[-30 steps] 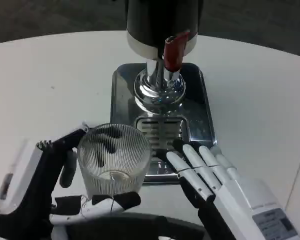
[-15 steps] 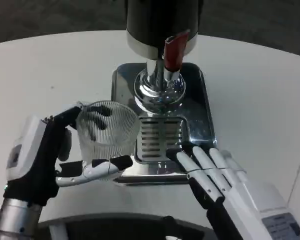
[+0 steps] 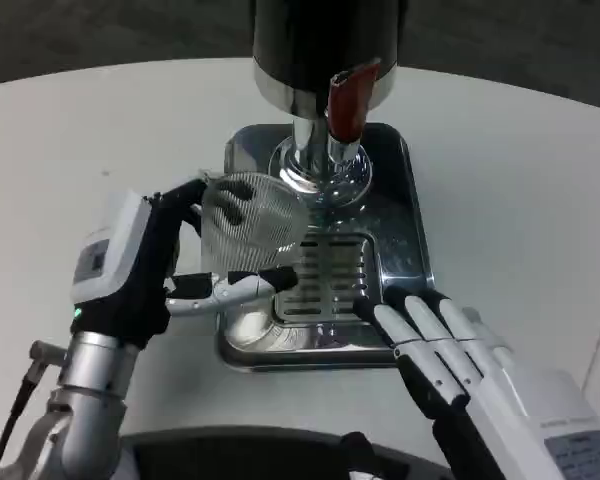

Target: Grasp the cup under the faucet to collect the drink, then remove the cup.

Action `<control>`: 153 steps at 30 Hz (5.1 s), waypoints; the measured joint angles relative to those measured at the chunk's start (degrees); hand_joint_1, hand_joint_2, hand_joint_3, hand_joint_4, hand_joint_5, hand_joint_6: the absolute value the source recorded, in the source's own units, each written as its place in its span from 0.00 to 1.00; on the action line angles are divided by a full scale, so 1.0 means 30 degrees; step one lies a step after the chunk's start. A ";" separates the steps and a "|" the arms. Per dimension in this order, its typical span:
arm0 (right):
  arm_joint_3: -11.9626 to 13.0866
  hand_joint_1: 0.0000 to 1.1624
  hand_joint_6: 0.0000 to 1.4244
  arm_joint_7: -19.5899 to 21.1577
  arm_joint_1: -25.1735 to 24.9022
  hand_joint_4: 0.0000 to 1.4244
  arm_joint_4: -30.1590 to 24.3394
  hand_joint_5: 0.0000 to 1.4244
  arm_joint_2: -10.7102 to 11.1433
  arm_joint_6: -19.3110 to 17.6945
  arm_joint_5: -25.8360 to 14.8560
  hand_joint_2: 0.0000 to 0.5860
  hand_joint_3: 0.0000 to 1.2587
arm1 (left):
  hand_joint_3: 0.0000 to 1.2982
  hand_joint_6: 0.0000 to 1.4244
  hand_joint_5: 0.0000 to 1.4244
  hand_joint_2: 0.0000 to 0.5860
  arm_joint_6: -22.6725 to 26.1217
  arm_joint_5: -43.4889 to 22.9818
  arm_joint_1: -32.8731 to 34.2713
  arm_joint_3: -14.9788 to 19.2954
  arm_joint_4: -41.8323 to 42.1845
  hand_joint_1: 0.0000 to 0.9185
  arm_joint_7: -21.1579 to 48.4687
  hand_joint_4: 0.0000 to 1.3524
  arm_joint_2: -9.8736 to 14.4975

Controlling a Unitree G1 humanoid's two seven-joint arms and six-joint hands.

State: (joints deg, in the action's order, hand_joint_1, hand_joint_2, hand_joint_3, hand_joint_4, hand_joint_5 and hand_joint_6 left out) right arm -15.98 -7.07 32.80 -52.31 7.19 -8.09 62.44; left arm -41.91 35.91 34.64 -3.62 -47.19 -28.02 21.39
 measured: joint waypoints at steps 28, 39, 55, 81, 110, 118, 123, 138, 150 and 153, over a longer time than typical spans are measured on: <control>0.0545 0.32 0.08 -0.0771 0.0231 0.02 -0.0005 0.02 -0.0712 0.0670 -0.0325 0.77 0.08 | 0.76 0.94 0.83 0.00 0.0130 0.0959 0.5135 -0.5193 -0.6555 0.69 -0.4458 0.78 -0.1539; 0.0578 0.33 0.10 -0.1125 -0.0155 0.02 -0.0004 0.03 -0.0942 0.0990 -0.0442 0.77 0.08 | 0.21 0.53 0.46 0.10 0.1049 0.1003 0.5095 -0.5932 -0.6649 0.42 -0.5277 0.22 -0.1424; 0.0545 0.32 0.11 -0.1196 -0.0259 0.02 0.0022 0.03 -0.1104 0.1142 -0.0604 0.75 0.08 | 0.06 0.34 0.37 0.00 -0.0034 0.0005 0.4152 -0.5459 -0.6232 0.05 -0.4705 0.09 -0.1051; -0.0837 0.30 0.11 -0.1196 -0.0208 0.02 0.0165 0.04 -0.1653 0.1231 0.0077 0.74 0.09 | 0.00 0.00 0.00 0.16 0.2920 -1.9071 -0.2429 0.1042 1.2781 0.00 1.3946 0.00 0.2193; -0.0899 0.27 0.13 -0.1061 -0.0137 0.03 0.0219 0.06 -0.1713 0.1715 0.0425 0.71 0.10 | 0.00 0.02 0.04 0.29 1.0078 -2.0690 0.2788 0.2261 1.2491 0.00 2.2337 0.00 0.0503; -0.0862 0.27 0.13 -0.0851 0.0055 0.04 0.0217 0.07 -0.1736 0.1754 0.0316 0.71 0.10 | 0.00 0.03 0.05 0.28 1.0076 -1.9529 0.3275 0.2227 1.1652 0.00 2.2917 0.00 -0.0057; -0.0842 0.27 0.13 -0.0827 0.0164 0.04 0.0217 0.07 -0.1747 0.1919 0.0192 0.71 0.10 | 0.00 0.03 0.04 0.28 1.0082 -1.9224 0.3287 0.2222 1.1469 0.00 2.3157 0.00 -0.0383; -0.0833 0.27 0.15 -0.0299 0.0311 0.05 0.0217 0.08 -0.1742 0.2005 -0.0108 0.71 0.11 | 0.00 0.03 0.04 0.30 0.9820 -1.8413 0.3283 0.1797 1.1453 0.00 2.3586 0.00 -0.0568; -0.0835 0.27 0.15 0.0004 0.0501 0.06 0.0216 0.09 -0.1736 0.2005 -0.0129 0.71 0.12 | 0.00 0.02 0.04 0.30 0.8799 -1.7187 0.3283 0.1073 1.1750 0.00 2.3902 0.00 0.0069; -0.0835 0.27 0.15 0.0033 0.0517 0.06 0.0216 0.09 -0.1735 0.2005 -0.0132 0.71 0.12 | 0.00 0.02 0.03 0.29 0.8107 -1.6566 0.3284 0.0824 1.1855 0.00 2.3948 0.00 0.0429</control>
State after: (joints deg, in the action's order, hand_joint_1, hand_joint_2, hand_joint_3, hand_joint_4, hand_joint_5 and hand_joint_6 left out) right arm -18.49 -6.98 34.35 -51.67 1.99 -2.07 62.04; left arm -17.59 -13.79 44.49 -1.14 -11.63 43.82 22.68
